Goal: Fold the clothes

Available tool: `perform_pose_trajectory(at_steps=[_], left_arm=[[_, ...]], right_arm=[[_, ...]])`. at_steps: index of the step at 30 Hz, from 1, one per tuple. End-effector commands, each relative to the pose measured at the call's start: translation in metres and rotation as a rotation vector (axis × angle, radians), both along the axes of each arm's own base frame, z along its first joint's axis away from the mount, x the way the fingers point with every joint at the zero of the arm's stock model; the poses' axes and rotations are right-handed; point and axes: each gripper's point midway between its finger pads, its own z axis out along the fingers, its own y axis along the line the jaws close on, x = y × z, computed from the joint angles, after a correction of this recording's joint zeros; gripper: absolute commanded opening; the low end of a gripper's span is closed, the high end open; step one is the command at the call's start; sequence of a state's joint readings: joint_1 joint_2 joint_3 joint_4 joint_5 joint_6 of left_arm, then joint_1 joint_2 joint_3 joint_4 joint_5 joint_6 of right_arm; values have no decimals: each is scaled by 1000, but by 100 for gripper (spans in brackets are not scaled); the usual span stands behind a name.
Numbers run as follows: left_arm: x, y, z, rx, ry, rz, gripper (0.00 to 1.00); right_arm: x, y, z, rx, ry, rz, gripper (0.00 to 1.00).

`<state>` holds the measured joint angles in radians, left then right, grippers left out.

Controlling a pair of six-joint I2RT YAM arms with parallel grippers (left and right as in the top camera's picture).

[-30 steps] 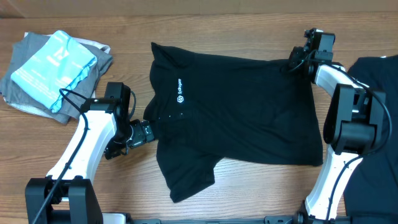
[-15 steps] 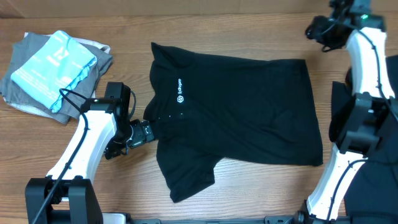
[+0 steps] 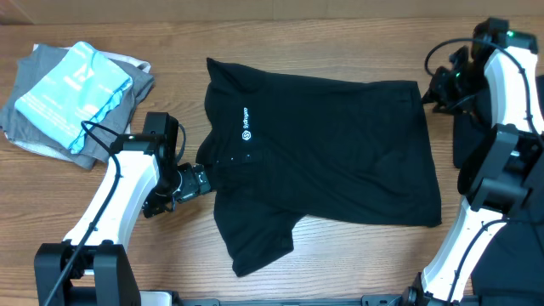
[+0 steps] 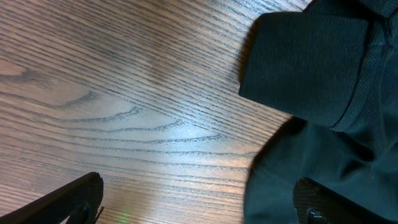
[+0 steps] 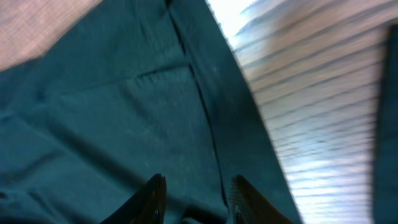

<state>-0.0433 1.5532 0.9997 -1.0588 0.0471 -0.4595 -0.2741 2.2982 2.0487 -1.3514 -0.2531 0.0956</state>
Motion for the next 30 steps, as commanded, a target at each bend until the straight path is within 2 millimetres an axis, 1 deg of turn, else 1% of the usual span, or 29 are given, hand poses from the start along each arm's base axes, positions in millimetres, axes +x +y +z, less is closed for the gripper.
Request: perform_pose_trajectory(at_steps=[1,4,7,17,20,21,30], left_arm=[[4,3,5,12,-20,-15,100],[4,3,5,12,-21,-15,100],[4,3,5,12,-21,-15,100],[4,3,5,12,-21,-15,100],[4,3,5,12,-21,-15,100],[4,3,5,12,-21,-15,100],[4,3,5,12,-21,-15,100]], right_arm=[[-5,15,-16,79,6,25,38],[-8,18,-31,92,11,24,38],[-10,18,-41,92,13,25,38],[-17,23,-61,105,26,21,38],[-16,27,-62,130,16,21,37],[-16,29,-62,140,12,21,35],[-17,29,-62,140,16,21,35]])
